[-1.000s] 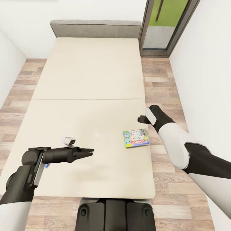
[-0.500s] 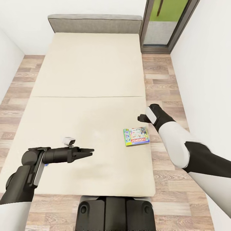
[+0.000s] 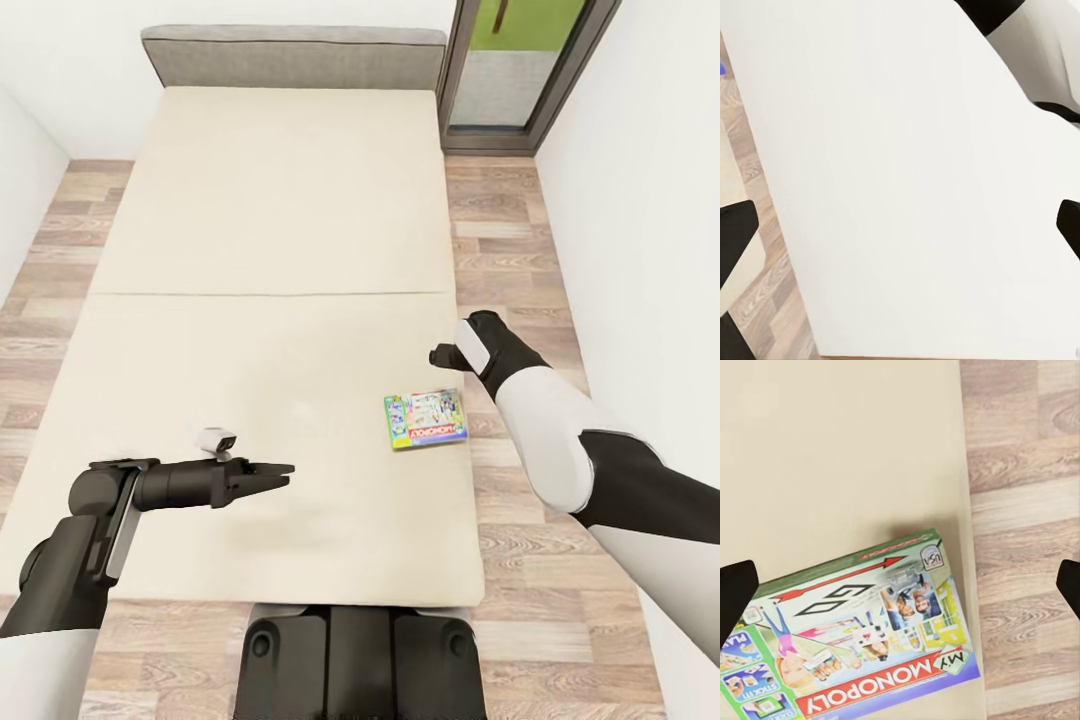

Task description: Put all the toys in the child's room - the three board games (two on the bed and one on the table), the two jigsaw puzzles on the table, and the tennis ball on the table - inside the toy box on the table in the child's room.

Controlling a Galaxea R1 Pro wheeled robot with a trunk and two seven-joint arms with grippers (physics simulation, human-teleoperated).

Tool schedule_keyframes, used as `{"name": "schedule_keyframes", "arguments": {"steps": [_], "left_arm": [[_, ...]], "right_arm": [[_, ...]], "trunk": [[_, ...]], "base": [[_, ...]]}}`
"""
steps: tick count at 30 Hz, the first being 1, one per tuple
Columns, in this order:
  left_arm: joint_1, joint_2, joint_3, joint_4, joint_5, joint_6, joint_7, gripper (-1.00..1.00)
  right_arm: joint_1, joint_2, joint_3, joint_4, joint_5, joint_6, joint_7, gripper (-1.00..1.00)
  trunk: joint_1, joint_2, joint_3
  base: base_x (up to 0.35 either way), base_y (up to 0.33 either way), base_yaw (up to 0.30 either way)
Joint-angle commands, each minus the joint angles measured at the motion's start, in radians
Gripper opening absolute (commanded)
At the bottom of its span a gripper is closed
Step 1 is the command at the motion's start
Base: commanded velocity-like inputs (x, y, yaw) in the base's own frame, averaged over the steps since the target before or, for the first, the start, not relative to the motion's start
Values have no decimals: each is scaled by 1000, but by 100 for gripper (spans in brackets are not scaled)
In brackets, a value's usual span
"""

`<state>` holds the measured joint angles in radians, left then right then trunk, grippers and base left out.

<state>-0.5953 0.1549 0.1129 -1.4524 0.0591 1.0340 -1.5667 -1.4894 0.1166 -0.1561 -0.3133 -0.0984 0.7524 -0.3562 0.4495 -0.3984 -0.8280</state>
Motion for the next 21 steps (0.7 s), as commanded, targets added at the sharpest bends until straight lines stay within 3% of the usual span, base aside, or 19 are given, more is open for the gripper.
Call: {"name": "schedule_keyframes", "arguments": {"steps": [1, 21], "left_arm": [[0, 0, 0, 0, -1, 11, -4, 100], [0, 0, -3, 0, 0, 10, -4, 100]], "right_arm": [[-2, 0, -2, -1, -10, 1, -9, 100], [-6, 4, -2, -1, -11, -2, -9, 100]], "trunk": [[1, -2, -3], [1, -2, -36]], "base": [[0, 0, 0], [0, 0, 0]]}}
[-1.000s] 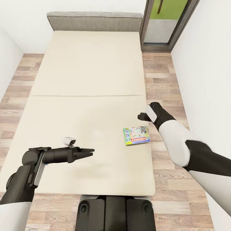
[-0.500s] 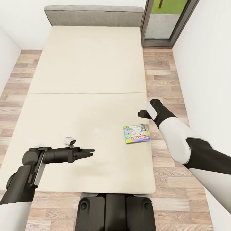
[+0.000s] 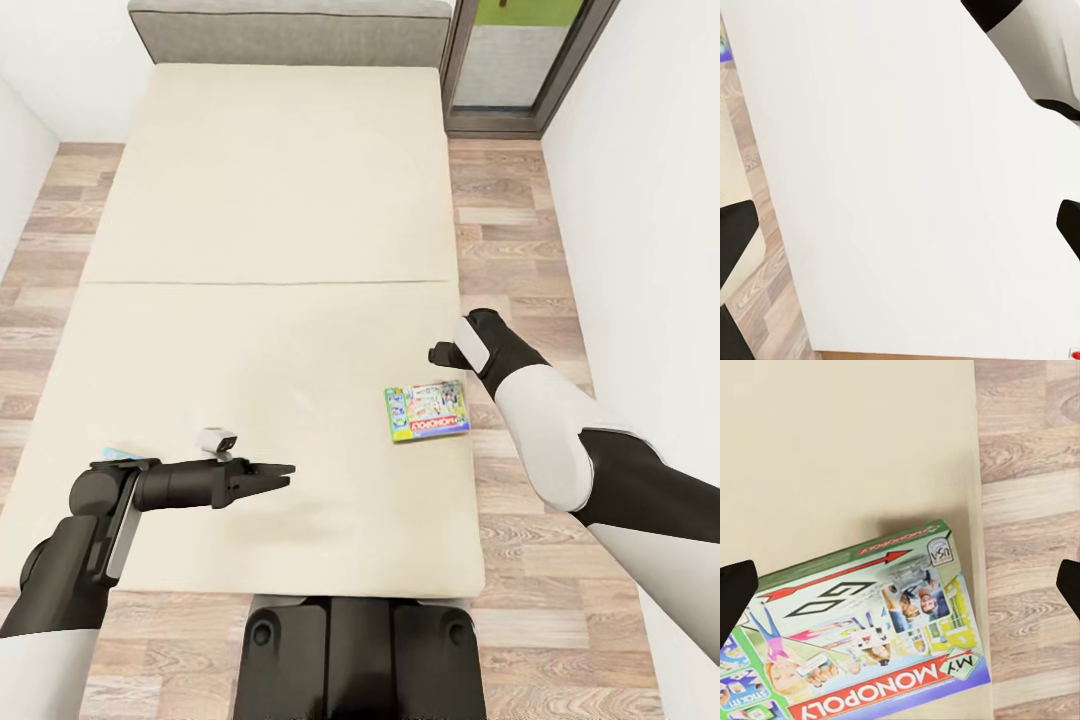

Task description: Put all the toys in the child's room - the three board games (two on the bed and one on the table), the two jigsaw puzzles on the table, and the tennis ball on the table - inside the toy box on the table in the child's room.

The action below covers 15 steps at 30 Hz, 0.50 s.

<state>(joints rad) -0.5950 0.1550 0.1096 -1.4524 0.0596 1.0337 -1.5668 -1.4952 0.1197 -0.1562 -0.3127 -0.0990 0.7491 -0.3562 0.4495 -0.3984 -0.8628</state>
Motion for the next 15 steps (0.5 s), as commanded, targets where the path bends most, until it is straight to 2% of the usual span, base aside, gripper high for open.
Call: {"name": "schedule_keyframes", "arguments": {"steps": [1, 15], "left_arm": [[-1, 1, 0, 0, -1, 11, -4, 100], [0, 0, -2, 0, -1, 10, -4, 100]], "right_arm": [[0, 0, -2, -1, -10, 1, -9, 100], [-6, 0, -3, -2, -11, 2, -9, 100]], "trunk": [[1, -2, -3], [1, -2, -26]], "base": [[0, 0, 0], [0, 0, 0]]}}
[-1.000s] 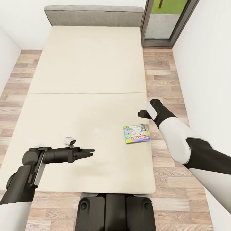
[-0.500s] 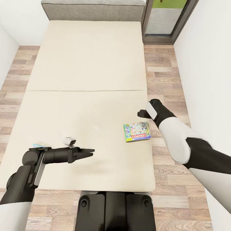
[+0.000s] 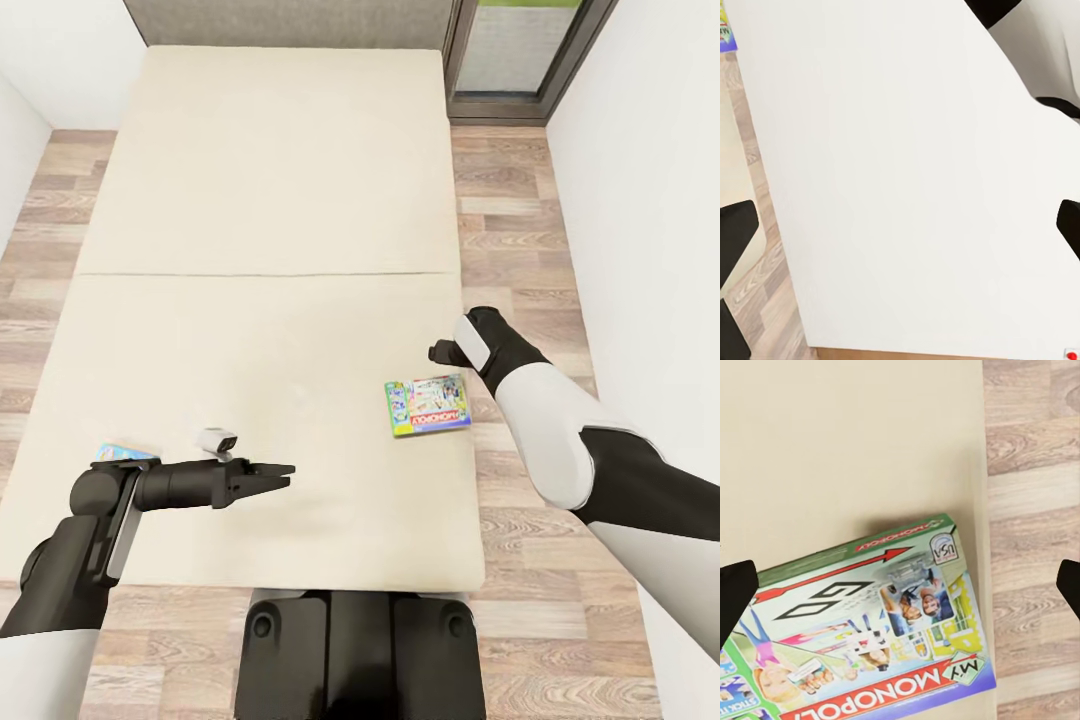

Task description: Put all the toys in the child's room - the three board games (two on the bed and one on the table), the two jigsaw puzzles on the table, and the tennis ball on the table - inside the toy box on the table in the child's room.

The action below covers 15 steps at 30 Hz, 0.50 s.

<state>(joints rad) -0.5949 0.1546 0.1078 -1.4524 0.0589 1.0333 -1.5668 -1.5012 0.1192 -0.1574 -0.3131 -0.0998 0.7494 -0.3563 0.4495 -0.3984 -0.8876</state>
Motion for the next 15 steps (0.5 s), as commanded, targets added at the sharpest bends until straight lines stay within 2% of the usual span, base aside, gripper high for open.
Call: {"name": "schedule_keyframes", "arguments": {"steps": [1, 15], "left_arm": [[0, 0, 0, 0, -1, 11, -4, 100], [0, -2, -2, 0, -1, 10, -4, 100]], "right_arm": [[-3, 0, -2, -1, -11, 2, -9, 100], [-33, 2, -2, -1, -11, 4, -10, 100]], "trunk": [[1, -2, -3], [1, -2, -26]], "base": [[0, 0, 0], [0, 0, 0]]}}
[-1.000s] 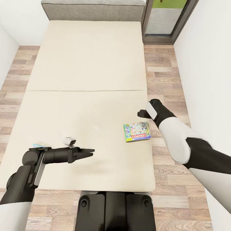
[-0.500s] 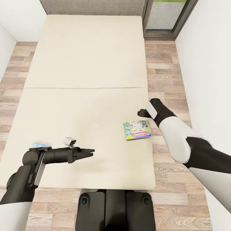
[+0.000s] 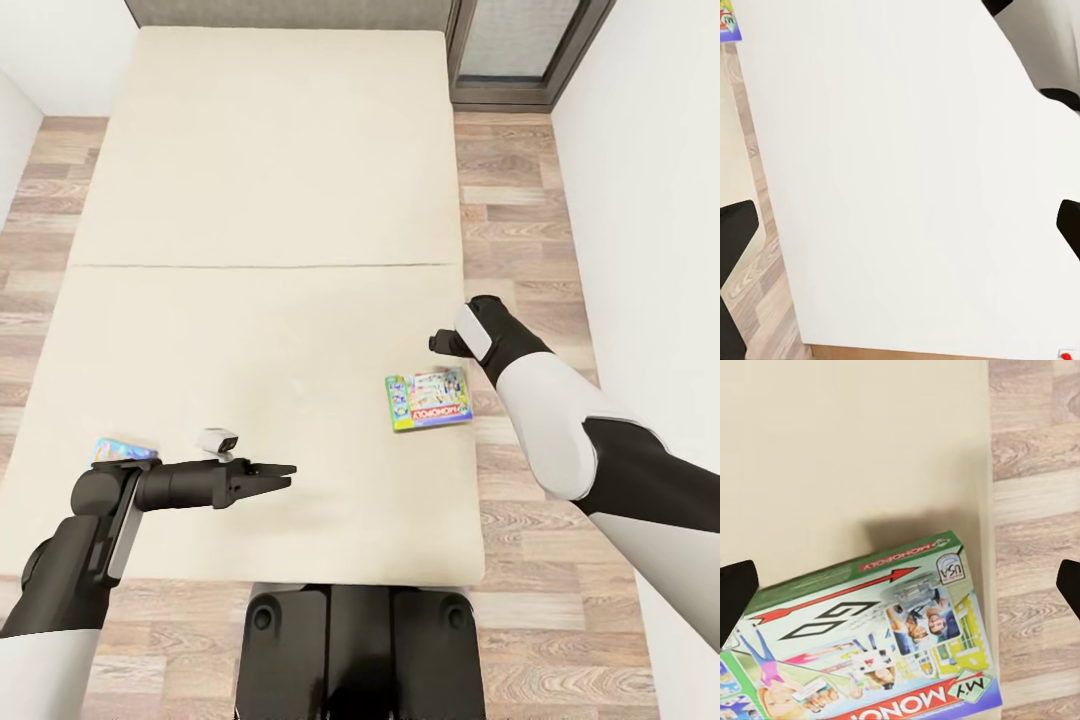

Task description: Put all the toys in the child's room - the three board games (two on the bed and one on the table), the two jigsaw puzzles on the table, and the tennis ball on the table - inside the toy box on the table in the child's room.

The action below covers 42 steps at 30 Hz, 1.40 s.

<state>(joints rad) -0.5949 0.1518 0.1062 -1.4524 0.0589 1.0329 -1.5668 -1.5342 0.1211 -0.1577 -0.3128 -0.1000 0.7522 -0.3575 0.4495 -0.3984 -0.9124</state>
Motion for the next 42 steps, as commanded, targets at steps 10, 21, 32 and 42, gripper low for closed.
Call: {"name": "schedule_keyframes", "arguments": {"steps": [10, 21, 32, 42], "left_arm": [[0, 0, 0, 0, -1, 10, -4, 100], [0, 3, 0, 0, -1, 10, -4, 100], [0, 3, -2, 0, -1, 10, -4, 100], [0, 4, -1, 0, -1, 10, -4, 100]], "right_arm": [[-14, -3, -2, -1, -10, 4, -8, 100], [-15, -1, -2, 0, -10, 4, -9, 100], [-18, 1, -2, -1, -10, 4, -9, 100], [-11, -2, 1, -9, -7, -5, -8, 100]], "trunk": [[1, -2, -18], [1, -2, -36], [1, -2, -54], [1, -2, -71]], "base": [[0, 0, 0], [0, 0, 0], [0, 0, 0], [0, 0, 0]]}}
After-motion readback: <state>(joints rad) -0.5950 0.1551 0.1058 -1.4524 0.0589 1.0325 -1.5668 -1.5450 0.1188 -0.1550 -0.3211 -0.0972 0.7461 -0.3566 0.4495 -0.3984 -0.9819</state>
